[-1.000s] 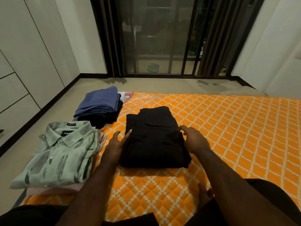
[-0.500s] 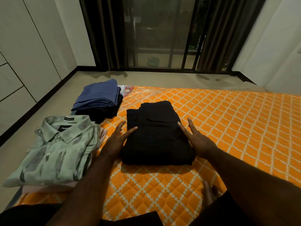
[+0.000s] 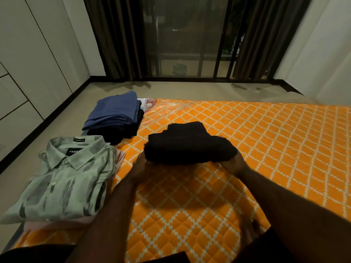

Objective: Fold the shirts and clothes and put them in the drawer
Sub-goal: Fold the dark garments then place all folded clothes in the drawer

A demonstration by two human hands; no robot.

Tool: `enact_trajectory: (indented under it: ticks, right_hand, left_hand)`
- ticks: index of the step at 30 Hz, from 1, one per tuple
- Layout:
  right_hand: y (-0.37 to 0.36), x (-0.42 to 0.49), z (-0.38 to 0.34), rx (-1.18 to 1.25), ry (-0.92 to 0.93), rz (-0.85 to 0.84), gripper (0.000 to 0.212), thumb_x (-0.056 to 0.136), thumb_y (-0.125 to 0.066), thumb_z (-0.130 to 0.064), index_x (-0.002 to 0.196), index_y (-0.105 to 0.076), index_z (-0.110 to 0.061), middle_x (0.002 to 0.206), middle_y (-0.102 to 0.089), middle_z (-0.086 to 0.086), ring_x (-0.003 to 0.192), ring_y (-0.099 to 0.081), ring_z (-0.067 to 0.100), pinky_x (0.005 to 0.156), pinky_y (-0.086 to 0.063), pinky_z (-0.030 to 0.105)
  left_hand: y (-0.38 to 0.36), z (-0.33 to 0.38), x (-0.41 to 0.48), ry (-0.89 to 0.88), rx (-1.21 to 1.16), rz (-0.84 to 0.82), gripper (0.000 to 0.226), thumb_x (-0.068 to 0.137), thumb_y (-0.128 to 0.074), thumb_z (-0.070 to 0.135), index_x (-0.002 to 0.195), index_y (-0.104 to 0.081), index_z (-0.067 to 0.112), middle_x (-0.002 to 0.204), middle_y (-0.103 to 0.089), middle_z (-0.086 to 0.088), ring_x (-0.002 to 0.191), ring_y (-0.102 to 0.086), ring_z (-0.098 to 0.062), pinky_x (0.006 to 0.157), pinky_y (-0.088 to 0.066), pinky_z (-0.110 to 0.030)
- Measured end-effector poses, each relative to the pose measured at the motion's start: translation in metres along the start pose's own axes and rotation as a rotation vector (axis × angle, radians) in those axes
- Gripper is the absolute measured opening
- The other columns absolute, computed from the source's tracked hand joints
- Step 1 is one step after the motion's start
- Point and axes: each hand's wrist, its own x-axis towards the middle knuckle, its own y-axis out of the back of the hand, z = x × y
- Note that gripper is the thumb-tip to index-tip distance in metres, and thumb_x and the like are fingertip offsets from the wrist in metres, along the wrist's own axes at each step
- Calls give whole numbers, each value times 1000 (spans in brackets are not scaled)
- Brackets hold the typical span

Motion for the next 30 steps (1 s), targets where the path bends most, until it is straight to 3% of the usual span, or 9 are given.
enact_trajectory:
  ticks: [3, 6, 11, 17, 19, 22, 25, 27, 30]
  right_hand:
    - [-15, -2, -2, 74, -43, 172, 36, 91, -70, -4, 126, -61, -6, 107, -67, 2, 111, -68, 29, 94, -56, 45]
    - [-23, -2, -12, 150, -17, 314, 43, 98, -63, -12, 135, -47, -25, 107, -66, -15, 92, -66, -6, 77, -56, 19]
    - [-29, -6, -27, -174, -7, 459, 53, 90, -42, -53, 132, -45, -20, 73, -63, 2, 60, -63, 27, 52, -44, 40]
    - [-29, 3, -29, -177, -96, 500, 40, 101, -43, -34, 135, -46, -13, 74, -63, 10, 61, -60, 29, 53, -40, 36]
    - [-26, 10, -22, -241, -256, 401, 36, 103, -44, -25, 134, -46, -8, 94, -66, 17, 75, -61, 33, 62, -42, 37]
    - [-23, 16, -6, -256, -495, 185, 31, 102, -46, -25, 122, -53, -2, 114, -62, 20, 84, -55, 30, 64, -40, 33]
    - [-21, 16, -15, -265, -584, 167, 24, 98, -49, -25, 112, -52, -6, 110, -59, 19, 81, -52, 28, 61, -39, 34]
    - [-23, 12, -31, -342, -509, 255, 41, 96, -50, -21, 135, -46, -7, 121, -58, 18, 97, -58, 36, 73, -45, 38]
    - [-30, 10, -64, -547, -55, 529, 59, 92, -46, -21, 151, -40, -17, 141, -54, 11, 126, -52, 35, 96, -48, 50]
  left_hand:
    - [-5, 32, 1, -5, -227, 108, 59, 85, -67, 61, 119, -67, 13, 105, -70, -9, 99, -70, -17, 78, -58, -38]
    - [-5, 41, 9, -40, -266, 280, 53, 86, -60, 75, 101, -73, 26, 111, -69, -8, 102, -69, -23, 85, -57, -50]
    - [-3, 78, -2, 27, -133, 423, 69, 85, -44, 76, 48, -41, 18, 45, -45, 4, 46, -45, -18, 53, -28, -34]
    - [-5, 75, 1, 207, 27, 462, 75, 92, -39, 77, 55, -44, 12, 58, -52, -4, 60, -55, -29, 62, -41, -39]
    - [-5, 74, 4, 370, 115, 321, 79, 95, -34, 76, 82, -64, 5, 86, -63, -10, 87, -63, -36, 76, -49, -41]
    - [-4, 72, 8, 528, 118, 118, 80, 100, -32, 69, 128, -60, -1, 129, -61, -24, 117, -59, -40, 93, -48, -41]
    - [-3, 75, 9, 550, 101, 86, 78, 101, -34, 65, 134, -56, -2, 137, -57, -26, 121, -56, -41, 93, -45, -39]
    - [-4, 76, 8, 577, 106, 116, 78, 101, -35, 66, 133, -57, -2, 136, -58, -25, 120, -57, -41, 92, -46, -40]
    - [-8, 86, 2, 599, 224, 275, 67, 101, -41, 59, 135, -54, 3, 136, -56, -23, 122, -55, -42, 96, -45, -46]
